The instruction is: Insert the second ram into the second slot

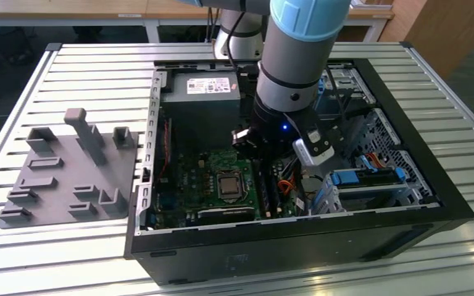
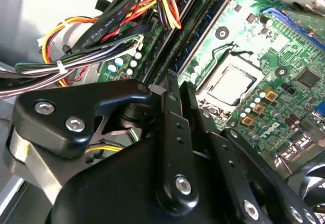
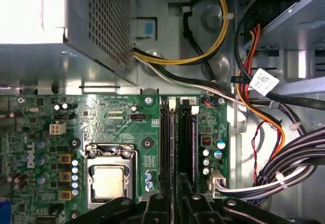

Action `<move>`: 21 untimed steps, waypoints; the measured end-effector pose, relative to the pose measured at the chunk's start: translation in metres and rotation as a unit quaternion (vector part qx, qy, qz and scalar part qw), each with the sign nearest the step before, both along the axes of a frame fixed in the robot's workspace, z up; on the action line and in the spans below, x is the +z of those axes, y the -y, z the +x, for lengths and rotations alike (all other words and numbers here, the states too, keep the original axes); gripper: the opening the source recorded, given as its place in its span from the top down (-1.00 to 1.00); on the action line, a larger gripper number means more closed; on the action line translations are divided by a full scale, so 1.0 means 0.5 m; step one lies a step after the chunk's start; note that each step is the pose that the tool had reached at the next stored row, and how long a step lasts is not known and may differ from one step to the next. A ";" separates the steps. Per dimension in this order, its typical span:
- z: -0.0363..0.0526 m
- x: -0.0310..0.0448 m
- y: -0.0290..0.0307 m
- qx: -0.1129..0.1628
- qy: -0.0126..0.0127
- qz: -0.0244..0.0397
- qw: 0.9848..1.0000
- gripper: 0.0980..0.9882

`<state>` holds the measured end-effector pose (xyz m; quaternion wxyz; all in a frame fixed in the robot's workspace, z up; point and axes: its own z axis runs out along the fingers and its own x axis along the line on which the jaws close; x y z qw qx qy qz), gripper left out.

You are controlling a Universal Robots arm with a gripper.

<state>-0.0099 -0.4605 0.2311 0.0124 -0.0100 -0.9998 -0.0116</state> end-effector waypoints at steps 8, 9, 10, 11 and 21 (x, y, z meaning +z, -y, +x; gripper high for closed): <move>0.000 -0.003 0.000 0.000 0.001 0.000 1.000 0.98; 0.000 -0.004 0.000 0.000 0.001 0.000 1.000 0.98; 0.000 -0.006 0.000 0.000 0.002 0.000 1.000 0.98; 0.000 -0.008 0.000 0.000 0.002 0.000 1.000 0.98; 0.000 -0.035 0.000 0.000 0.001 -0.002 1.000 0.98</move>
